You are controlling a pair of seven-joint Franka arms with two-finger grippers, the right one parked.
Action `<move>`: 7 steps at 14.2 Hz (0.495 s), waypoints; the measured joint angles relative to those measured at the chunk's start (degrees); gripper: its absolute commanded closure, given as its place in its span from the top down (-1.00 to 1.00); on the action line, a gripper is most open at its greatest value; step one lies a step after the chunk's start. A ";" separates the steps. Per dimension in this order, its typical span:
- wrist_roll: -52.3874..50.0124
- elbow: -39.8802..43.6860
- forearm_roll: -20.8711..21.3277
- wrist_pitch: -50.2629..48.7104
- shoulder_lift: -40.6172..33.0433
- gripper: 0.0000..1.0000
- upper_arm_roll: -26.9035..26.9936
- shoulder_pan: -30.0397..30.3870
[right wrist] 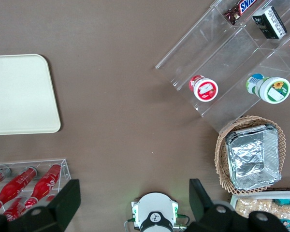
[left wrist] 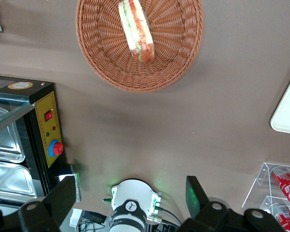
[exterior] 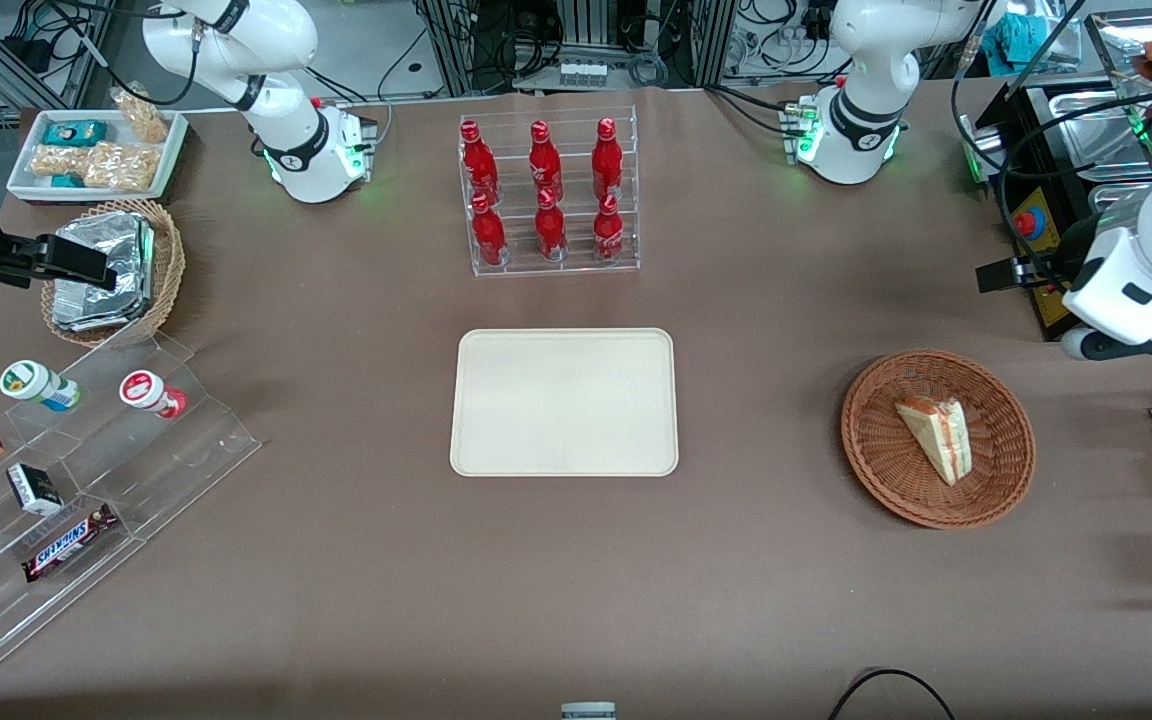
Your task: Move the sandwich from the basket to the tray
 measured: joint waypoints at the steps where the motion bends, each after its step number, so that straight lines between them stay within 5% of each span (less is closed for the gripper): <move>1: -0.02 0.00 0.00 -0.15 0.01 1.00 0.00 0.11; 7: -0.47 -0.63 0.11 -1.82 0.07 1.00 0.00 0.53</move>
